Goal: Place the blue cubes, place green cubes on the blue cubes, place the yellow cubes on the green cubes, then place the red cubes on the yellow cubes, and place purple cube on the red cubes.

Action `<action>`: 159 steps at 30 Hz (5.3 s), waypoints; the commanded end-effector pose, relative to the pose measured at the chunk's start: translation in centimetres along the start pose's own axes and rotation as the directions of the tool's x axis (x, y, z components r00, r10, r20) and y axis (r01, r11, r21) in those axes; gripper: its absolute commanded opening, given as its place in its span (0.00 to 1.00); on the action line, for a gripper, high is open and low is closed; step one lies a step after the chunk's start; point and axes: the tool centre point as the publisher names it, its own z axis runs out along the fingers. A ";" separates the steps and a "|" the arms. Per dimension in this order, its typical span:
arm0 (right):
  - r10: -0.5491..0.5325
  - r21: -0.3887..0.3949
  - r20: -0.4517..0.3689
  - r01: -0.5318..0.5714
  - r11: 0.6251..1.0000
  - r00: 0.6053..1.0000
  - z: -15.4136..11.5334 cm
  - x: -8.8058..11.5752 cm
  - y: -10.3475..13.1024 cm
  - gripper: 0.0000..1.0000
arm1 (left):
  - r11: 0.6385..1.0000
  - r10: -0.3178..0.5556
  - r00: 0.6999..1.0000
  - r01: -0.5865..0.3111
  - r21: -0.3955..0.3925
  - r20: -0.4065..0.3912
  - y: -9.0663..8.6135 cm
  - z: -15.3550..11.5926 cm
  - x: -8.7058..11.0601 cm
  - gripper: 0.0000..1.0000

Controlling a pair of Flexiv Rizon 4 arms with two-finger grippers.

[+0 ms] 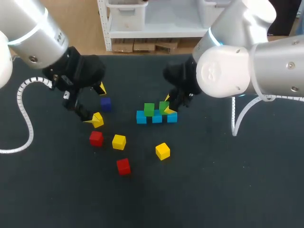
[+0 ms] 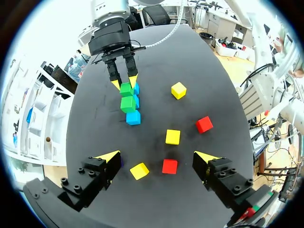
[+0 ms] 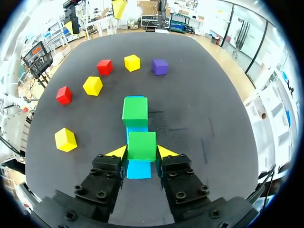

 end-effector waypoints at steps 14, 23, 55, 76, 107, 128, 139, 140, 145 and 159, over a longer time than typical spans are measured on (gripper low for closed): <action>0.003 -0.010 0.004 -0.003 1.000 1.000 0.3 0.2 -0.2 0.05 | 1.000 0.003 1.000 -0.003 0.002 0.002 0.1 0.0 0.1 1.00; 0.002 -0.013 0.006 -0.002 1.000 1.000 0.3 0.2 -0.3 0.34 | 1.000 0.003 1.000 -0.003 0.002 0.002 0.1 0.0 0.1 1.00; -0.007 0.015 0.036 0.006 1.000 0.999 -5.1 2.6 0.5 1.00 | 1.000 0.003 1.000 -0.003 0.002 0.002 0.1 0.0 0.1 1.00; 0.019 0.006 0.147 -0.020 1.000 0.989 -9.4 7.5 2.8 1.00 | 1.000 0.003 1.000 -0.003 0.002 0.002 0.1 0.0 0.1 1.00; 0.031 -0.027 0.157 -0.027 0.999 0.987 -9.8 8.4 3.1 1.00 | 1.000 0.003 1.000 -0.003 0.002 0.002 0.1 0.0 0.1 1.00; 0.031 -0.027 0.157 -0.027 0.999 0.987 -9.8 8.4 3.1 1.00 | 0.998 0.058 0.997 -0.056 0.035 -0.044 -2.2 4.1 -0.6 1.00; 0.031 -0.027 0.157 -0.027 0.999 0.987 -9.8 8.4 3.1 1.00 | 0.998 0.029 0.999 -0.027 0.052 -0.043 -4.0 7.1 0.2 1.00; 0.031 -0.027 0.157 -0.027 0.999 0.987 -9.8 8.4 3.1 1.00 | 0.998 0.028 0.999 -0.026 0.054 -0.043 -4.1 7.2 0.2 1.00; 0.031 -0.027 0.157 -0.027 0.999 0.987 -9.8 8.4 3.1 1.00 | 0.997 0.024 0.999 -0.021 0.071 -0.035 -4.2 8.4 0.2 1.00; 0.031 -0.027 0.157 -0.027 0.999 0.987 -9.8 8.4 3.1 1.00 | 0.989 0.099 0.995 -0.095 0.110 -0.033 -3.9 10.5 -0.3 1.00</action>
